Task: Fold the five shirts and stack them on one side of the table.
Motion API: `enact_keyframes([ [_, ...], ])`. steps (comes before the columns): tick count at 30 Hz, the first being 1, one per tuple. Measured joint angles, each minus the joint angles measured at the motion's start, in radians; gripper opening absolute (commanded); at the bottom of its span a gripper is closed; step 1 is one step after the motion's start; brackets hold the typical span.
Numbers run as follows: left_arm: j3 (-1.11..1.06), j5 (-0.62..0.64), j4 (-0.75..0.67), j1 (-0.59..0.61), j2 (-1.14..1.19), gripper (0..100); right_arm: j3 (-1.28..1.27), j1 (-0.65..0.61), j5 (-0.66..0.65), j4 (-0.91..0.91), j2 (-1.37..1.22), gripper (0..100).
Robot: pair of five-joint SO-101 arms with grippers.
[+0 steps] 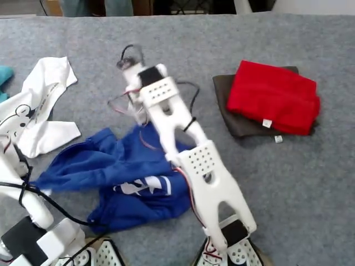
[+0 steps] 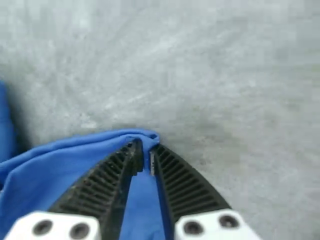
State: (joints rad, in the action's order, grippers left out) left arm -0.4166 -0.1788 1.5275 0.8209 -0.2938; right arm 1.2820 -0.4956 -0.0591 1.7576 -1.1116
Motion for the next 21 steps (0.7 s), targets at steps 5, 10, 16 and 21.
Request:
enact_keyframes([
  [5,0.252,0.209,0.069,-0.041,0.0,3,0.158,0.075,0.049,0.0,0.187,1.3],
  [10,0.609,0.367,0.21,-0.118,0.0,3,0.324,0.107,0.06,0.005,0.402,1.3],
  [16,0.957,0.381,0.226,-0.161,-0.109,3,0.341,0.107,0.06,-0.006,0.769,1.3],
  [21,1.14,0.384,0.229,-0.164,-0.259,3,0.342,0.107,0.06,-0.117,1.063,1.3],
])
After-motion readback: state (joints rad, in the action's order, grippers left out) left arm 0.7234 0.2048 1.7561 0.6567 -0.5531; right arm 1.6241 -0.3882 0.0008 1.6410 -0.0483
